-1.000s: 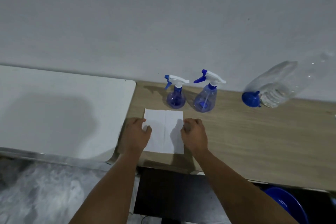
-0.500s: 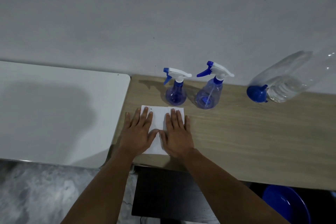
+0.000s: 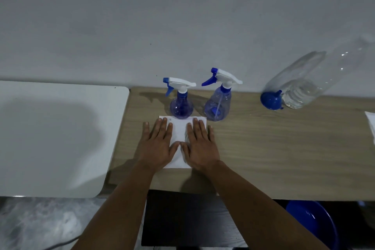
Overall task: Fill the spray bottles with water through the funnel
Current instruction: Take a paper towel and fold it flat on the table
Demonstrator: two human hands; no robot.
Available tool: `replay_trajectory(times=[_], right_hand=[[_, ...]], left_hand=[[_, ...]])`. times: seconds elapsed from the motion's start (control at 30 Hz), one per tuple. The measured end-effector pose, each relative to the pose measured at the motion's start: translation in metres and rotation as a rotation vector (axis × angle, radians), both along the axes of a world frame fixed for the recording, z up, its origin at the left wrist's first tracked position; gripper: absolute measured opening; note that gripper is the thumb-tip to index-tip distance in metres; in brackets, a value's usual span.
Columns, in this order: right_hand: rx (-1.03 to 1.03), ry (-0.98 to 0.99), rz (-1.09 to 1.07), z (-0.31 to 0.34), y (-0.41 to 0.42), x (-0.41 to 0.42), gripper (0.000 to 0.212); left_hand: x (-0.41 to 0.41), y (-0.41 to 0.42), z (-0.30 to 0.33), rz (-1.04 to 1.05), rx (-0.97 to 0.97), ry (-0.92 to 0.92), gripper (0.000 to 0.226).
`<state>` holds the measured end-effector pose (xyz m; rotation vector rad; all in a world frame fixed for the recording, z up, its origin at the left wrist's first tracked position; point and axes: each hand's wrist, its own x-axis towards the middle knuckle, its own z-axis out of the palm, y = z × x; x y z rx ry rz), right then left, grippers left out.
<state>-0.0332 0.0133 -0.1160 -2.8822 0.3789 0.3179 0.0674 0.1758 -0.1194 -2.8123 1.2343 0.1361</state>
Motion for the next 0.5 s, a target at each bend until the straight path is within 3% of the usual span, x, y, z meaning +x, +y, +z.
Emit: replay_trajectory(times=[0.5], right_hand=[[-0.031, -0.001, -0.136, -0.002, -0.127, -0.113, 0.074]], left_hand=[[-0.094, -0.136, 0.002, -0.188, -0.098, 0.038, 0.074]])
